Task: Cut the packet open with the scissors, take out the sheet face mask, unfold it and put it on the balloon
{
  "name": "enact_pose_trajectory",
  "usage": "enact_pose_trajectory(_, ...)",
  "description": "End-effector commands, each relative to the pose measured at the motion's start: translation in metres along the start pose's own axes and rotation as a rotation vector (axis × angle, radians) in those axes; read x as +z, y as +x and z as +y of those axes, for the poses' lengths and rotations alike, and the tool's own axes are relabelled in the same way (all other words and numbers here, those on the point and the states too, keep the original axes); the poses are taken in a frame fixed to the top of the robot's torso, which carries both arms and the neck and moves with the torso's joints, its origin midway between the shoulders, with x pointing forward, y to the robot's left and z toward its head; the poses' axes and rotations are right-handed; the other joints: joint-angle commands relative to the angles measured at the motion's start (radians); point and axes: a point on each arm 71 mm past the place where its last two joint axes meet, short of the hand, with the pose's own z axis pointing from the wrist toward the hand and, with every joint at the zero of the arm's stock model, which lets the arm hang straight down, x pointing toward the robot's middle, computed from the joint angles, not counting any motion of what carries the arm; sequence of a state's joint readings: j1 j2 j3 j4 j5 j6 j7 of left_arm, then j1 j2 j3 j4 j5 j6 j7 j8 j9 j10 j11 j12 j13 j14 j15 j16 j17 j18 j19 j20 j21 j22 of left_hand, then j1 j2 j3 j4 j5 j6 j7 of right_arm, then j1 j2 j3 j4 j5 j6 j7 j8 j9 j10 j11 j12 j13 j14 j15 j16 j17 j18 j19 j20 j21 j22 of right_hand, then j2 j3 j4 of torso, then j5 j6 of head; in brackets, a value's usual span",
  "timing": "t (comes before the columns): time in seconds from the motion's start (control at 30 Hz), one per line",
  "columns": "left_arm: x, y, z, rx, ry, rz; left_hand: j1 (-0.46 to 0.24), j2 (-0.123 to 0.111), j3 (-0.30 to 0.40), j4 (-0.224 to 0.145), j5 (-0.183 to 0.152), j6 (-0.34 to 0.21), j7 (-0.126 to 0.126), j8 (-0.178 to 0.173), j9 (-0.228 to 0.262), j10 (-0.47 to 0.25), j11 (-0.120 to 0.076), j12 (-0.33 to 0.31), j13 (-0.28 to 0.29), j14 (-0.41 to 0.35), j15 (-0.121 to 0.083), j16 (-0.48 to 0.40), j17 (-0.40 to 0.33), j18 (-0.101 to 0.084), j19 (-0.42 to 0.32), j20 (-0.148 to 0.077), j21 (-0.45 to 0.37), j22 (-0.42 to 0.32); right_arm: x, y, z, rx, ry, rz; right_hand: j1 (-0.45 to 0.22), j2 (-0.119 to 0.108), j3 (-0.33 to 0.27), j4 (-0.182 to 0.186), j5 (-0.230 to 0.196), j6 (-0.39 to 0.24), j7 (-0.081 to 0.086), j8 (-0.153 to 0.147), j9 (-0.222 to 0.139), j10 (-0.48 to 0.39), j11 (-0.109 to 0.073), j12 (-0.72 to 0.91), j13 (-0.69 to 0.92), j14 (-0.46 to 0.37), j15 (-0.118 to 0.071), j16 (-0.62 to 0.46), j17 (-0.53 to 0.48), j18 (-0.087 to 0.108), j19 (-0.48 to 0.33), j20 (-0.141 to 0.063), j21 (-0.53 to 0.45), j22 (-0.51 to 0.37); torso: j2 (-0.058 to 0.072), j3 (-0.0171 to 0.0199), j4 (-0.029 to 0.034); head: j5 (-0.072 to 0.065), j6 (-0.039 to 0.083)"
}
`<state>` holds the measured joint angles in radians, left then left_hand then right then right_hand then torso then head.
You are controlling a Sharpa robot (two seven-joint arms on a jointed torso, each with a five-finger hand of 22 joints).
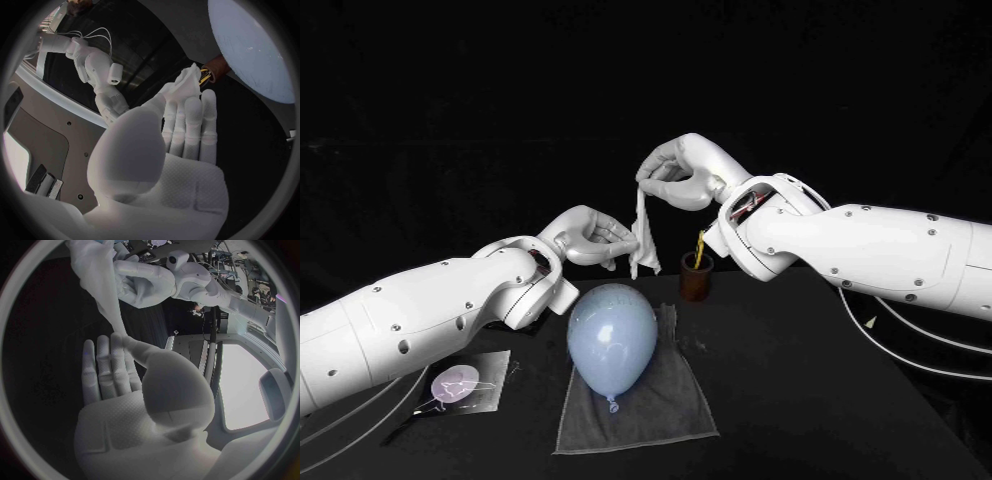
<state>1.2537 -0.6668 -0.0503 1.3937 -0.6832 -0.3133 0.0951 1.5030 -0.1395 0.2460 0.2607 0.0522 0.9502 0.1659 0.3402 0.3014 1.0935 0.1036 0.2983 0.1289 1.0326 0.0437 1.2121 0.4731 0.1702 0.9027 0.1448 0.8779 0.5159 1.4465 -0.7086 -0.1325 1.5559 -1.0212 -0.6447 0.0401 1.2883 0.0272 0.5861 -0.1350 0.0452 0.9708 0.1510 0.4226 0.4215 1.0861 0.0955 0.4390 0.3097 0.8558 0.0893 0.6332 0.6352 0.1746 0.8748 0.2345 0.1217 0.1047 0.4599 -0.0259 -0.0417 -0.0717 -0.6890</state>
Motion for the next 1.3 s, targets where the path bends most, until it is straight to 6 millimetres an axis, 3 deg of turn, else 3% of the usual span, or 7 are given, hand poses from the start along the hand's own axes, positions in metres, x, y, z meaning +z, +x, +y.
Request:
enact_pose_trajectory(0.03, 0.001, 0.002, 0.000, 0.011, 0.000, 0.021, 0.011, -0.006, 0.006, 0.000, -0.004, -0.002, -0.007, 0.001, -0.002, -0.006, -0.002, 0.005, 0.001, -0.002, -0.005, 0.005, 0.001, 0.014, 0.008, -0.003, -0.005, -0.002, 0.000, -0.001, 0.002, 0.000, -0.010, -0.017, 0.009, -0.002, 0.007, -0.002, 0.003, 0.006, -0.001, 0.023, 0.105, -0.007, 0.001, 0.005, 0.001, 0.006, 0.001, 0.005, -0.001, 0.010, 0.009, -0.001, 0.003, 0.001, 0.000, 0.0004, 0.0007, -0.003, -0.001)
enact_pose_trajectory(0.33, 0.002, 0.005, 0.001, 0.024, -0.018, 0.043, -0.014, -0.032, -0.014, 0.016, -0.004, -0.017, 0.004, -0.008, -0.007, -0.024, 0.007, 0.005, 0.004, -0.005, 0.002, 0.007, 0.001, 0.012, 0.012, -0.001, -0.012, -0.008, 0.000, -0.002, 0.002, 0.005, -0.011, -0.025, 0.010, -0.001, 0.007, -0.002, 0.003, 0.006, -0.001, 0.024, 0.105, -0.008, 0.001, 0.006, 0.002, 0.007, 0.001, 0.005, -0.002, 0.010, 0.009, -0.001, 0.004, 0.002, 0.000, -0.0002, 0.0006, -0.003, -0.002)
enact_pose_trajectory(0.7, 0.003, 0.009, 0.003, 0.028, -0.029, 0.050, -0.003, -0.022, -0.007, 0.013, -0.003, -0.015, 0.003, -0.006, -0.008, -0.025, 0.006, 0.009, 0.007, -0.004, 0.003, 0.010, 0.001, 0.013, 0.015, 0.000, -0.014, -0.010, -0.003, 0.000, 0.007, 0.022, -0.018, -0.025, 0.010, -0.001, 0.008, -0.002, 0.003, 0.006, -0.001, 0.024, 0.105, -0.008, 0.001, 0.006, 0.002, 0.007, 0.001, 0.005, -0.003, 0.010, 0.009, -0.001, 0.004, 0.002, 0.000, -0.0003, 0.0005, -0.004, -0.001)
enact_pose_trajectory(1.0, 0.004, 0.011, 0.002, 0.028, -0.027, 0.050, -0.012, -0.028, -0.014, 0.019, -0.004, -0.019, 0.007, -0.009, -0.010, -0.028, 0.008, 0.011, 0.008, -0.003, 0.004, 0.012, 0.001, 0.013, 0.018, 0.001, -0.016, -0.012, -0.006, 0.003, 0.013, 0.037, -0.027, -0.014, 0.010, -0.001, 0.008, -0.002, 0.003, 0.006, -0.001, 0.024, 0.105, -0.008, 0.001, 0.006, 0.002, 0.007, 0.001, 0.005, -0.003, 0.010, 0.009, -0.001, 0.004, 0.002, 0.000, 0.0000, 0.0001, -0.004, -0.002)
enact_pose_trajectory(1.2, 0.005, 0.012, 0.000, 0.027, -0.012, 0.040, 0.029, 0.004, 0.018, 0.003, -0.003, -0.005, -0.003, -0.001, -0.009, -0.019, 0.000, 0.023, 0.014, 0.002, -0.003, 0.018, 0.002, 0.014, 0.025, -0.002, -0.013, -0.012, -0.007, 0.005, 0.015, 0.044, -0.030, -0.009, 0.010, -0.001, 0.009, -0.003, 0.003, 0.006, -0.001, 0.024, 0.105, -0.009, 0.001, 0.007, 0.002, 0.007, 0.001, 0.005, -0.004, 0.010, 0.009, -0.001, 0.005, 0.003, 0.000, 0.0000, 0.0011, -0.005, -0.003)
enact_pose_trajectory(1.3, 0.005, 0.012, -0.002, 0.027, 0.003, 0.029, 0.083, 0.040, 0.079, -0.031, -0.003, 0.028, -0.019, 0.014, -0.005, 0.004, -0.016, 0.035, 0.019, 0.011, -0.018, 0.029, 0.005, 0.015, 0.033, -0.015, 0.003, -0.002, -0.007, 0.005, 0.016, 0.046, -0.030, -0.007, 0.010, -0.001, 0.009, -0.003, 0.003, 0.006, -0.001, 0.024, 0.105, -0.009, 0.001, 0.007, 0.002, 0.007, 0.001, 0.005, -0.004, 0.010, 0.009, -0.001, 0.005, 0.003, 0.000, -0.0001, 0.0005, -0.006, -0.003)
